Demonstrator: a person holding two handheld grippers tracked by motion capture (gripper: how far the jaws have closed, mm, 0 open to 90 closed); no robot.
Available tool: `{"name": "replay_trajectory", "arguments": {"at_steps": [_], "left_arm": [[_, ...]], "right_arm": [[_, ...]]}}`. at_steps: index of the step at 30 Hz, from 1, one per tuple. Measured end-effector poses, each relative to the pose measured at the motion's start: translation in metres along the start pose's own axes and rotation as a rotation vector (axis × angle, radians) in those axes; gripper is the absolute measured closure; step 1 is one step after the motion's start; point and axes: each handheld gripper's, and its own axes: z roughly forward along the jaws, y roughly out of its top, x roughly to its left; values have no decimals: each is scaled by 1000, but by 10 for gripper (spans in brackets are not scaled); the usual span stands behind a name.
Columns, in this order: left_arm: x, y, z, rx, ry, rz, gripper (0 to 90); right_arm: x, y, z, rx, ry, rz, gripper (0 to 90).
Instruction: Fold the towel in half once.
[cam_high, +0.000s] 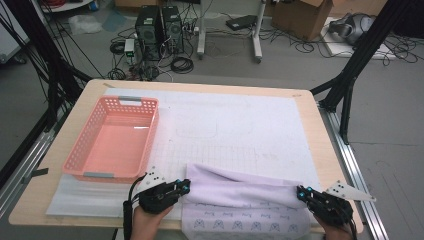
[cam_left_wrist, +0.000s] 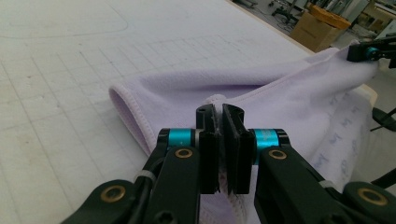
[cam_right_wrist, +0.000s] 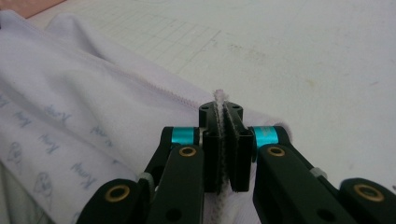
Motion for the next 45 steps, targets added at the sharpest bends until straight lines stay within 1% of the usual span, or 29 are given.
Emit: {"name": "replay_trajectory", "arguments": {"at_steps": [2, 5, 8, 10, 13, 15, 17, 18, 19, 20, 23, 24, 25, 26, 27, 28, 29, 31, 32, 34, 36, 37, 38, 39, 40, 41, 42, 43, 45], "left_arm": [[-3, -3, -3, 1, -1, 2, 844], [-9, -8, -7, 5, -10, 2, 843], [-14, -13, -12, 11, -14, 7, 843], [-17, -15, -14, 13, -15, 5, 842], [-19, -18, -17, 16, -14, 1, 839], [-21, -20, -19, 17, -12, -1, 833], [-21, -21, -19, 16, 1, -8, 779], [-20, -20, -19, 13, 12, -23, 692], [-19, -20, -19, 10, 16, -33, 609], [-18, -20, -19, 3, 19, -37, 569], [-14, -18, -21, -23, 33, -43, 510], [-13, -18, -21, -30, 39, -49, 503], [-11, -17, -21, -34, 43, -50, 502], [-10, -17, -21, -32, 46, -51, 501], [-9, -16, -21, -34, 52, -49, 501], [-8, -16, -21, -36, 57, -50, 500], [-7, -15, -20, -38, 59, -50, 498], [-5, -13, -19, -40, 61, -48, 495], [-4, -12, -19, -39, 58, -46, 494], [-3, -12, -17, -31, 57, -41, 491], [-1, -10, -15, -25, 60, -29, 489], [0, -9, -14, -22, 60, -23, 487], [1, -8, -12, -21, 61, -19, 484], [2, -7, -11, -19, 61, -15, 478], [4, -5, -9, -17, 62, -14, 472], [6, -4, -7, -16, 64, -13, 466], [7, -3, -5, -11, 65, -13, 458], [9, -2, -3, -9, 65, -13, 453], [13, 1, 2, 1, 69, -13, 439]], "right_arm": [[2, -3, -4, -5, 2, -7, 859], [5, -9, -12, 2, 3, -9, 859], [7, -15, -21, -6, 6, -9, 859], [9, -19, -27, -9, 11, -18, 859], [13, -26, -33, 14, 23, -24, 859], [16, -30, -35, 40, 36, -25, 853], [18, -33, -36, 79, 51, -28, 762], [19, -34, -37, 84, 35, -47, 691], [19, -34, -38, 70, 18, -44, 638], [18, -32, -40, 48, 12, -32, 616], [10, -23, -44, -32, 6, -3, 609], [7, -19, -42, -45, -3, 0, 616], [4, -16, -40, -49, -17, 13, 627], [0, -13, -36, -47, -38, 13, 642], [-2, -12, -32, -35, -54, 21, 646], [-8, -11, -24, -15, -88, 19, 646], [-12, -10, -17, -2, -109, 29, 645], [-20, -8, -1, 28, -112, 46, 646], [-22, -6, 6, 43, -106, 42, 659], [-25, -4, 21, 67, -60, 29, 727], [-27, -3, 36, 106, -66, 6, 758], [-28, -3, 42, 135, -97, -14, 791], [-30, -3, 43, 119, -118, -26, 800], [-33, -2, 43, 120, -152, -21, 812], [-33, -1, 43, 122, -198, -32, 809], [-34, 0, 44, 134, -241, -44, 768], [-35, 0, 43, 133, -230, -25, 769], [-36, 0, 42, 125, -218, -22, 758], [-37, 1, 39, 98, -171, -13, 711]]}}
